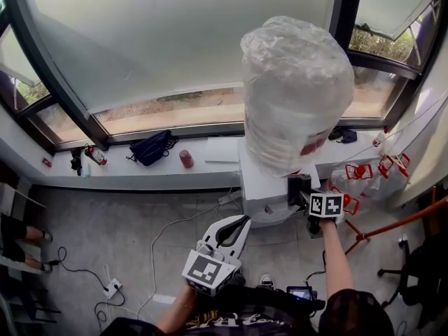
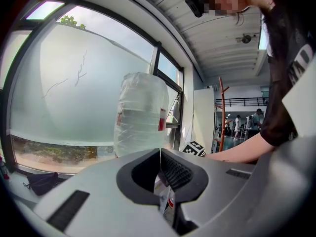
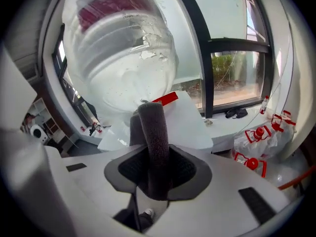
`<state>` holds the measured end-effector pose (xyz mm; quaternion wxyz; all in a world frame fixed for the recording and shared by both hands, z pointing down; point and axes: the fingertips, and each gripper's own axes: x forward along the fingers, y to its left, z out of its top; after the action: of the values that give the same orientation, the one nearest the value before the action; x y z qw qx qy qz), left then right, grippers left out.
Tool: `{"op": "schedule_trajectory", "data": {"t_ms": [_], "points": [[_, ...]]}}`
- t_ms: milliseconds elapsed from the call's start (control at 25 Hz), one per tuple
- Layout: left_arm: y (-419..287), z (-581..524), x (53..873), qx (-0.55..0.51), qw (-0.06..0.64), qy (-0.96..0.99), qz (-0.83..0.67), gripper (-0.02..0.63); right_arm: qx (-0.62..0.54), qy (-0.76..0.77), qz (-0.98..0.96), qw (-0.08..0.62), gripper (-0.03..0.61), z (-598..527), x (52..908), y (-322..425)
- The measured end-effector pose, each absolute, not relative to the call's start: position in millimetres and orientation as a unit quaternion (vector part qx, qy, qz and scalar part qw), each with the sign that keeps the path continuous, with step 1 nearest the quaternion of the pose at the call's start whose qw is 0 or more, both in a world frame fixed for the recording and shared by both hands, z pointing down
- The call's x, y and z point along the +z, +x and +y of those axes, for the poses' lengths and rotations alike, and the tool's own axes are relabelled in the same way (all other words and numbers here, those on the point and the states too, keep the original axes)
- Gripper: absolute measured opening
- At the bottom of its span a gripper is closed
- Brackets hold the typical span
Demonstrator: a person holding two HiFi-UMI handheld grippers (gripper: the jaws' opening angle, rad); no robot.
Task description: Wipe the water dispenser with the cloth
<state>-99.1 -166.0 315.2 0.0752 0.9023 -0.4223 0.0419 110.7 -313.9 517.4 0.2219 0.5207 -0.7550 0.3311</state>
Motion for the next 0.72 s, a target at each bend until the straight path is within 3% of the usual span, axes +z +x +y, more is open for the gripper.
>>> {"op": "schedule_trajectory", "data": {"t_ms": [720], "points": [[-55.9, -128.5, 306.2, 0.058, 0.077, 0.864, -0.494, 0.02, 0.316, 0.533, -0.75, 0.233, 0.115, -307.5, 512.5, 203.4]]}}
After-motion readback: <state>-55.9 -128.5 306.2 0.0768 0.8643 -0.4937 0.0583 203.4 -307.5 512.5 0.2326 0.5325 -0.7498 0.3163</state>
